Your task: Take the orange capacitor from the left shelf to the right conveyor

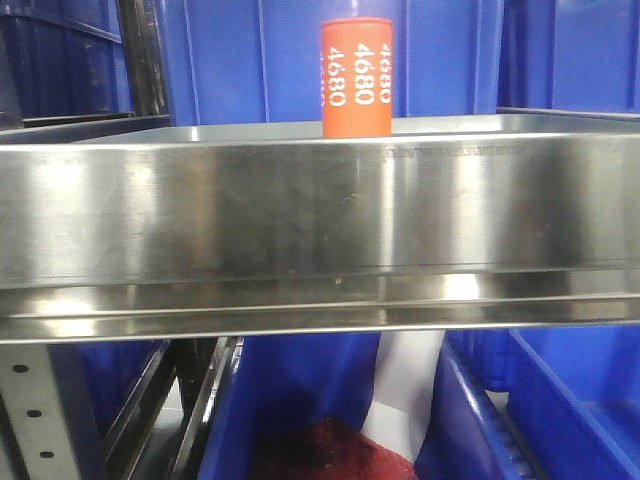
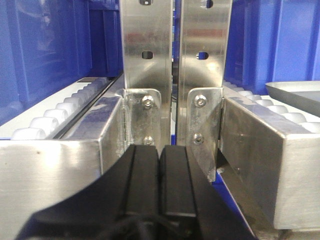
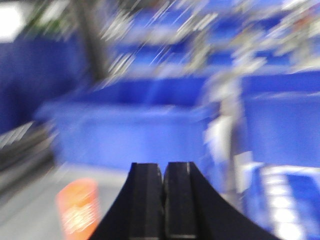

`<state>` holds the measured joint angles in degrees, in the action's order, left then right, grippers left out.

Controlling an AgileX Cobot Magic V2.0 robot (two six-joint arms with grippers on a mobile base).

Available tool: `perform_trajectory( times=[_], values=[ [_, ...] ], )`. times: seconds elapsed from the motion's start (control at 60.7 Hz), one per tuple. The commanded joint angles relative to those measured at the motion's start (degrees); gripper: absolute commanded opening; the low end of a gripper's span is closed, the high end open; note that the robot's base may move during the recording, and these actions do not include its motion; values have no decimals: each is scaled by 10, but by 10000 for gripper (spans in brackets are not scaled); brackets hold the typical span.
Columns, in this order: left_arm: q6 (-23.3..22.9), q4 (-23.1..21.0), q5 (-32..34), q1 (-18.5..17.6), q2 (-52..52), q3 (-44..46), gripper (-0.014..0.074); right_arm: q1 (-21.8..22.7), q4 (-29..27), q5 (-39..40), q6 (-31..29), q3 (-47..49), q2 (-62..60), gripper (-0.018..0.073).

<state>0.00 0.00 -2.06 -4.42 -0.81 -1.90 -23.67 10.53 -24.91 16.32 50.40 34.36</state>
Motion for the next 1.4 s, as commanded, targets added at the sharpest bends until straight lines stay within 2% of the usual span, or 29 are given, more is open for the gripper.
perform_trajectory(
  times=[0.0, 0.115, 0.181, 0.445, 0.626, 1.038, 1.104, 1.17, 1.286, 1.352, 1.385],
  values=[
    [0, 0, 47, -3, 6, 4, -105, -57, 1, 35, -19, 42, 69, 289],
    [0, 0, 47, -3, 6, 4, -105, -102, 7, 37, -19, 54, 137, 550],
    [0, 0, 47, -3, 6, 4, -105, -111, 5, 51, -18, 55, 169, 636],
    [0, 0, 47, -3, 6, 4, -105, -119, -3, 127, -18, 55, 285, 623],
    [0, 0, 47, -3, 6, 4, -105, -119, -23, 156, -18, 55, 343, 623],
    [0, 0, 47, -3, 6, 4, -105, -119, -29, 260, -18, 55, 458, 620],
    [0, 0, 47, -3, 6, 4, -105, -117, -29, 270, -18, 55, 471, 573],
    [0, 0, 47, -3, 6, 4, -105, -117, -30, 276, -18, 55, 474, 452],
    [0, 0, 47, -3, 6, 4, -105, -117, -30, 275, -18, 55, 470, 16],
    [0, -3, 47, -3, 6, 4, -105, -117, -31, 280, -17, 55, 465, 96],
    [0, 0, 47, -3, 6, 4, -105, -117, -31, 281, -17, 55, 460, 102]
  ],
)
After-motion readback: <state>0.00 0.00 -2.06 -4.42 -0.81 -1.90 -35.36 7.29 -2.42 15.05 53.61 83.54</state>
